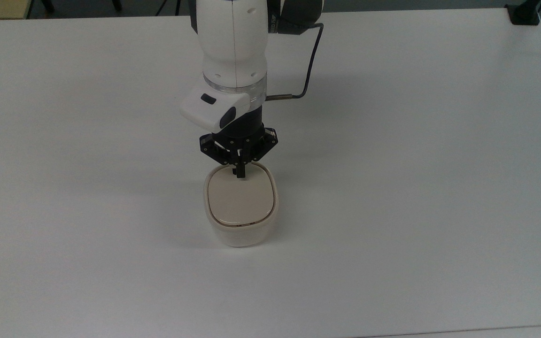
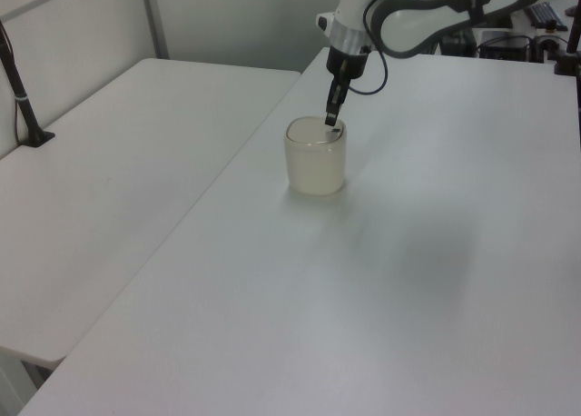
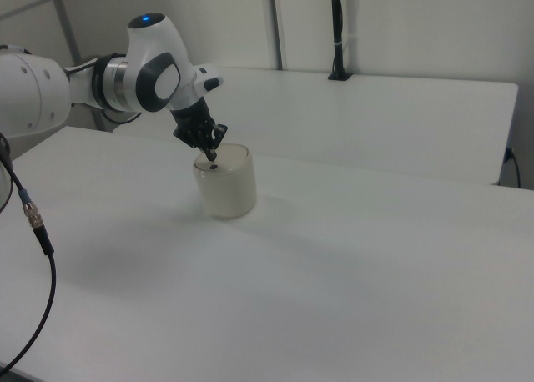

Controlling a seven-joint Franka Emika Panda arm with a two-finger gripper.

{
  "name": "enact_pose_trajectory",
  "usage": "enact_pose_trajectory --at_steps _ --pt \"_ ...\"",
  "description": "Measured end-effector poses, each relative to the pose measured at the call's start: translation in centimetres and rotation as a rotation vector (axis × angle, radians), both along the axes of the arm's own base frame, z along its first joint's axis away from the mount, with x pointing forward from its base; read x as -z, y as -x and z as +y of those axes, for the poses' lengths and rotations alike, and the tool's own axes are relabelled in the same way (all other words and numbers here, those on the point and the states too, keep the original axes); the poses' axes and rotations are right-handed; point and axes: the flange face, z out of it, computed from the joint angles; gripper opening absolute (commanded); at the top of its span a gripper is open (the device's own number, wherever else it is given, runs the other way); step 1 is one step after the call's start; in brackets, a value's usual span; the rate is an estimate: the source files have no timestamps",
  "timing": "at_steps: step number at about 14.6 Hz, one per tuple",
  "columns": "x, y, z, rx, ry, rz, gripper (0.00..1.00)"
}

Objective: Open the trash bin

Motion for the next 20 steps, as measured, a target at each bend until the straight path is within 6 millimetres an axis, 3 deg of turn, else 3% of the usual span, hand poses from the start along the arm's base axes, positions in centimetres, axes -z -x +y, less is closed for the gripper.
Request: enact_pose_trajectory --at_steps 3,16,18,20 --pt "1.2 -0.3 0.7 0.006 -0.005 -0.002 0.00" --pt "1.4 -0.5 0.5 0.015 -0.006 -0.001 0.00" --pt "0.5 -0.6 -0.1 0.033 -0.010 -0.016 0.01" --pt "-1.7 -0.1 -2.0 0.071 -0.025 -0.012 0.01"
